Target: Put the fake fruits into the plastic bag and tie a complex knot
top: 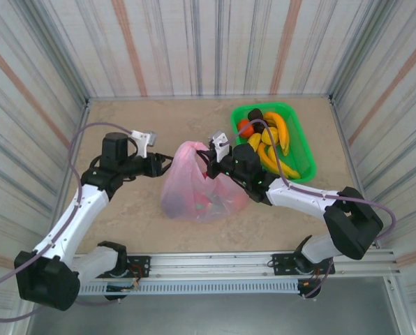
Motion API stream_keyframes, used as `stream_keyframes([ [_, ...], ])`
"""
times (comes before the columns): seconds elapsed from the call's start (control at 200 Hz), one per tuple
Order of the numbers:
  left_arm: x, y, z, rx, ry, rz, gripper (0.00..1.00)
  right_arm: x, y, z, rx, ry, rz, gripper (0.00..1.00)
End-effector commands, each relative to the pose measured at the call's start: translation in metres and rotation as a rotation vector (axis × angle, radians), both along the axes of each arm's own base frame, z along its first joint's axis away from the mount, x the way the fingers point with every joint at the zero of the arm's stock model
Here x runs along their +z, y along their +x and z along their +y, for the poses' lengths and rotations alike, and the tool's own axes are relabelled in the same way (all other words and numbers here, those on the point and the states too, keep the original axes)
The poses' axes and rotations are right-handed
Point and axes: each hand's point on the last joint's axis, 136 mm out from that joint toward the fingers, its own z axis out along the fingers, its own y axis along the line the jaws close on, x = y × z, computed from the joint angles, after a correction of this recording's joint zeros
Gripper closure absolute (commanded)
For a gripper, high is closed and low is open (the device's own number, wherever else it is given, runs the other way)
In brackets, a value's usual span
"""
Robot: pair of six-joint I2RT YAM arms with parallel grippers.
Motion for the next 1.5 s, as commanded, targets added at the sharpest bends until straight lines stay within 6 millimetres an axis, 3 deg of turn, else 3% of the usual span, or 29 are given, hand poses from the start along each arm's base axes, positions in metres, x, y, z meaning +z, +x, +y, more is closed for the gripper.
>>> stream_keyframes([
  [0.0,0.017,-0.002,-0.005,0.008,-0.053,-0.048,0.49,-0.012,-0.002,0.000,-0.001,-0.020,0.018,1.00],
  [0.351,0.016,-0.007,-0.047,-0.084,-0.059,-0.047,0.49,-0.013,-0.006,0.004,0.028,0.015,0.033,1.00],
  [0.701,0.008,-0.005,-0.064,-0.086,-0.025,-0.050,0.43,-0.013,-0.009,0.008,0.043,0.100,0.058,1.00],
  [1.107,0.000,-0.006,-0.059,-0.030,0.024,-0.056,0.39,0.008,-0.012,0.015,0.079,0.235,0.065,1.00],
  [1.297,0.008,-0.008,-0.052,-0.015,0.051,-0.080,0.36,0.003,-0.012,0.014,0.074,0.220,0.070,1.00],
  [1.498,0.012,-0.011,-0.031,0.036,0.118,-0.109,0.32,0.002,-0.013,0.014,0.073,0.192,0.060,1.00],
])
